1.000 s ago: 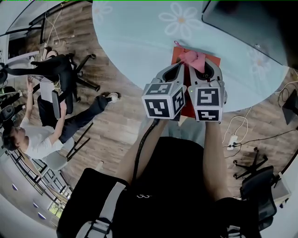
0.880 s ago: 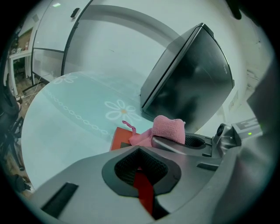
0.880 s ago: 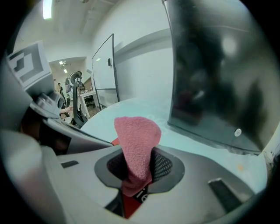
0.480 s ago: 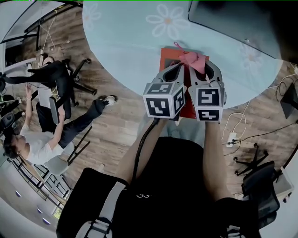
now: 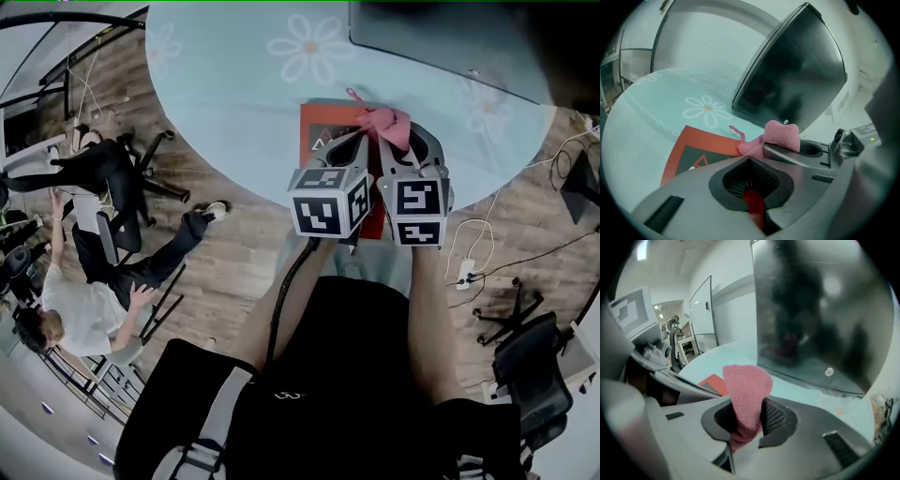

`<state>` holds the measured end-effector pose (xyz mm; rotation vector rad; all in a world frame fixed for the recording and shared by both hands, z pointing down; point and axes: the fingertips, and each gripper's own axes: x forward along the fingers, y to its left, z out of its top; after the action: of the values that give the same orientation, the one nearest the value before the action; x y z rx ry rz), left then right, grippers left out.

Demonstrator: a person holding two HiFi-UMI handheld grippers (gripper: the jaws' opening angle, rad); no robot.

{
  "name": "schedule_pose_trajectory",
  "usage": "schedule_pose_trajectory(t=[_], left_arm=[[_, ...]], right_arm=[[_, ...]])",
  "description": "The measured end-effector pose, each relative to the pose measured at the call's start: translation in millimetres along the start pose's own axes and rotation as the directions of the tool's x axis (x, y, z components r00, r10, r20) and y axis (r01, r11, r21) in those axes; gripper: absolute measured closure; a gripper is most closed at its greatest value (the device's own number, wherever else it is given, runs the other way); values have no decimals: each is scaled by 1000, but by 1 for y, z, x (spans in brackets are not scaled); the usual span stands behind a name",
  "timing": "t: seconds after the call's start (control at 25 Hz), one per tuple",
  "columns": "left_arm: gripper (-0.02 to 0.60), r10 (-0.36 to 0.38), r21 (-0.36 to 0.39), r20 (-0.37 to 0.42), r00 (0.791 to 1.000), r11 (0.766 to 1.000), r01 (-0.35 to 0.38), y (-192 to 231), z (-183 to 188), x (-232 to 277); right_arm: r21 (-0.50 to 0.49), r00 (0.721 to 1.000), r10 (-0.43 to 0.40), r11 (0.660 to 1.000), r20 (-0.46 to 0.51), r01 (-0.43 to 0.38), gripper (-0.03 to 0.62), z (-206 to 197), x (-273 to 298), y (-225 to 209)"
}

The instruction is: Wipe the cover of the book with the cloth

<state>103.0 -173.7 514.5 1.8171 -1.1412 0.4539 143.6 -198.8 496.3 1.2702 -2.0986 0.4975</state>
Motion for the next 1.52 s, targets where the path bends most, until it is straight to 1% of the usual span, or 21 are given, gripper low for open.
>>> schedule_pose_trajectory(t=[0.28,0.44,0.64,0.88,1.04,1.2,1.32,1.52], left_arm=[[569,-40,10,-12,999,999,40,-12,-1,3],[569,-65,-4,1,998,998,65,-13,3,-2],[569,-50,-31,46,998,998,51,9,13,-24],[569,-16,-66,94,995,998,22,47,16,-54],[569,1,-77,111,994,997,7,68,17,-75],[569,25,-103,112,993,995,-13,87,9,-86],[569,32,-125,99,995,992,-20,92,0,-88],[569,24,-145,74,997,989,-13,96,-19,-81]], right_arm=[[23,1000,-28,999,-13,28,499,-2,-8,-11],[32,999,-12,999,45,11,500,15,-15,-3],[12,994,13,1000,108,-15,500,44,-19,23],[-27,984,82,997,157,-79,500,65,-14,73],[-52,980,124,992,155,-117,500,68,-12,105],[-61,978,161,986,130,-154,500,57,-11,130],[-55,979,180,983,100,-175,500,45,-10,140],[-30,979,197,980,56,-195,499,26,-4,147]])
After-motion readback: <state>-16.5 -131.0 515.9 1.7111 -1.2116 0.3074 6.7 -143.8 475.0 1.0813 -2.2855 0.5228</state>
